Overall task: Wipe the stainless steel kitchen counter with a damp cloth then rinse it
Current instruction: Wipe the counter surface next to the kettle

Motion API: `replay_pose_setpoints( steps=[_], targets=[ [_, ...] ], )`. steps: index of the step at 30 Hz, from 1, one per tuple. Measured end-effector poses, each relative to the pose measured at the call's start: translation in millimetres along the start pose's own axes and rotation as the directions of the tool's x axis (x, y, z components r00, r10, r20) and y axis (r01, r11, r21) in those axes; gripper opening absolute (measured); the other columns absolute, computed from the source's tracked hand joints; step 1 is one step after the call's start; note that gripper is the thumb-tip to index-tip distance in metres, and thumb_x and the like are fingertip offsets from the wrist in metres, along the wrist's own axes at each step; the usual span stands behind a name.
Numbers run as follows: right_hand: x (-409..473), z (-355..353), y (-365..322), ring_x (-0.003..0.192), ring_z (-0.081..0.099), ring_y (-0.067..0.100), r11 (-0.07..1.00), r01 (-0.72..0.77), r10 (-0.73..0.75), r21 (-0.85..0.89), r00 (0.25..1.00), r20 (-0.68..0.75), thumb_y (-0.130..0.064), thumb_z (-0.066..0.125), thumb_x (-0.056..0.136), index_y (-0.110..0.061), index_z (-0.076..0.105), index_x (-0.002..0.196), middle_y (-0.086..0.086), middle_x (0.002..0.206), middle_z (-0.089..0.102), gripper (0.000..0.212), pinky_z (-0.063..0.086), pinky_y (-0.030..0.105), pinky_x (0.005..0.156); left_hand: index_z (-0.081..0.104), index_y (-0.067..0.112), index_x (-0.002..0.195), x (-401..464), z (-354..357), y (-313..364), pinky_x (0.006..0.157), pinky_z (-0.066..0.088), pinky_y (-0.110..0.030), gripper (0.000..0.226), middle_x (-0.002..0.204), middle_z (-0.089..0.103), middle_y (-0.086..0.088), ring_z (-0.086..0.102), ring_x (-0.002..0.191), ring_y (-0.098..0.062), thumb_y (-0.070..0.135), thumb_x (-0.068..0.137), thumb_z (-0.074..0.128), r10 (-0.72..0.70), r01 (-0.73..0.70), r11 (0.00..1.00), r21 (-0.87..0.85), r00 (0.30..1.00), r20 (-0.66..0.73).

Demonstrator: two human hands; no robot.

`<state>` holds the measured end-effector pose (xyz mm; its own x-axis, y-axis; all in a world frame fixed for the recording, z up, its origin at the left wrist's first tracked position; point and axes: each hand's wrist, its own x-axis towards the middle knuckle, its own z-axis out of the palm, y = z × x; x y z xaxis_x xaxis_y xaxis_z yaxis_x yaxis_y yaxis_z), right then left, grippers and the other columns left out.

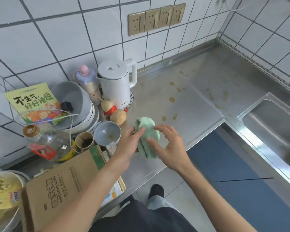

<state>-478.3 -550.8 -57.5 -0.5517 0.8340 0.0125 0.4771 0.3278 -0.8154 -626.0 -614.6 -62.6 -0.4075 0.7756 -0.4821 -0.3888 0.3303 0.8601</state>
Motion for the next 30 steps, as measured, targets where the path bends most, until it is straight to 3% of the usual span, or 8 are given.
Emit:
replay_pose_setpoints(
  steps=[3,7,11,14,18,20,24,30],
  targets=[
    [-9.0,7.6,20.4,0.111,0.061,0.003,0.964,-0.185,0.151,0.19,0.972,0.177,-0.052,0.076,0.083,-0.032,0.047,0.141,-0.016,0.121,0.06,0.067,0.051,0.017,0.089,0.076,0.019,0.109,0.8,18.1,-13.5,0.07,0.063,-0.029,0.023,0.105,0.08,-0.01,0.079,0.092,-0.02,0.031,0.102,0.059,-0.044,0.042,0.999,0.02,0.991,0.129],
    [-15.1,10.5,56.5,0.083,0.069,0.018,0.719,-0.485,0.465,0.497,0.868,0.174,-0.02,0.063,0.093,-0.033,0.066,0.106,-0.001,0.089,0.07,0.019,0.053,0.027,0.063,0.071,0.021,0.118,8.8,39.3,-43.3,0.075,0.063,-0.023,0.02,0.107,0.08,0.002,0.078,0.097,-0.008,0.023,0.105,0.056,-0.083,0.061,0.993,0.1,0.968,0.235],
    [-12.9,-2.1,92.3,0.066,0.067,0.022,0.435,-0.618,0.726,0.655,0.671,0.152,-0.01,0.052,0.094,-0.011,0.067,0.099,0.007,0.075,0.07,0.016,0.051,0.032,0.056,0.066,0.02,0.123,31.5,46.6,-76.2,0.099,0.06,-0.037,0.022,0.122,0.074,0.005,0.072,0.111,-0.008,0.021,0.102,0.06,-0.058,-0.023,0.945,0.326,0.97,0.236],
    [1.1,-19.4,117.4,0.064,0.061,0.017,0.501,-0.577,0.769,0.645,0.638,-0.027,-0.011,0.051,0.093,-0.019,0.065,0.093,0.0,0.075,0.065,0.016,0.047,0.028,0.05,0.067,0.022,0.113,60.9,41.4,-99.8,0.105,0.055,-0.04,0.016,0.116,0.074,0.001,0.071,0.112,-0.016,0.015,0.1,0.062,-0.009,-0.076,0.883,0.462,0.984,0.178],
    [33.6,-27.8,148.4,0.077,0.057,0.015,0.842,-0.445,0.518,0.305,0.824,-0.23,-0.015,0.05,0.092,-0.032,0.06,0.102,-0.004,0.086,0.061,0.023,0.05,0.03,0.065,0.066,0.015,0.123,99.3,25.4,-130.3,0.106,0.049,-0.034,0.026,0.122,0.071,0.001,0.066,0.116,-0.019,0.019,0.098,0.063,0.073,-0.094,0.665,0.741,0.995,0.061],
    [43.7,-12.7,171.9,0.114,0.058,0.023,0.935,-0.353,0.345,-0.041,0.929,-0.136,-0.021,0.057,0.096,-0.027,0.059,0.129,0.003,0.124,0.062,0.033,0.049,0.039,0.095,0.064,0.016,0.129,114.1,17.8,-142.8,0.106,0.046,-0.038,0.033,0.132,0.066,-0.002,0.061,0.124,-0.026,0.023,0.096,0.063,0.193,-0.127,0.459,0.879,0.98,0.041],
    [33.7,28.9,217.4,0.158,-0.008,0.028,0.84,-0.068,0.209,-0.538,0.956,0.205,-0.064,0.041,0.1,-0.03,0.047,0.146,0.01,0.17,0.01,0.057,0.001,0.044,0.128,0.059,0.016,0.141,140.0,12.9,-152.4,0.112,0.044,-0.05,0.046,0.152,0.053,-0.012,0.05,0.141,-0.034,0.037,0.101,0.049,0.386,-0.016,0.137,0.99,0.922,-0.038],
    [66.3,-2.5,266.5,0.156,0.014,0.038,0.702,0.086,0.069,-0.706,0.98,0.189,-0.045,0.038,0.105,-0.019,0.044,0.151,0.02,0.167,0.02,0.053,0.024,0.054,0.124,0.041,0.009,0.157,169.8,11.5,-164.0,0.126,0.024,-0.055,0.064,0.166,0.035,-0.014,0.029,0.157,-0.033,0.045,0.104,0.032,0.416,0.126,0.043,0.991,0.9,-0.132]
  ],
)
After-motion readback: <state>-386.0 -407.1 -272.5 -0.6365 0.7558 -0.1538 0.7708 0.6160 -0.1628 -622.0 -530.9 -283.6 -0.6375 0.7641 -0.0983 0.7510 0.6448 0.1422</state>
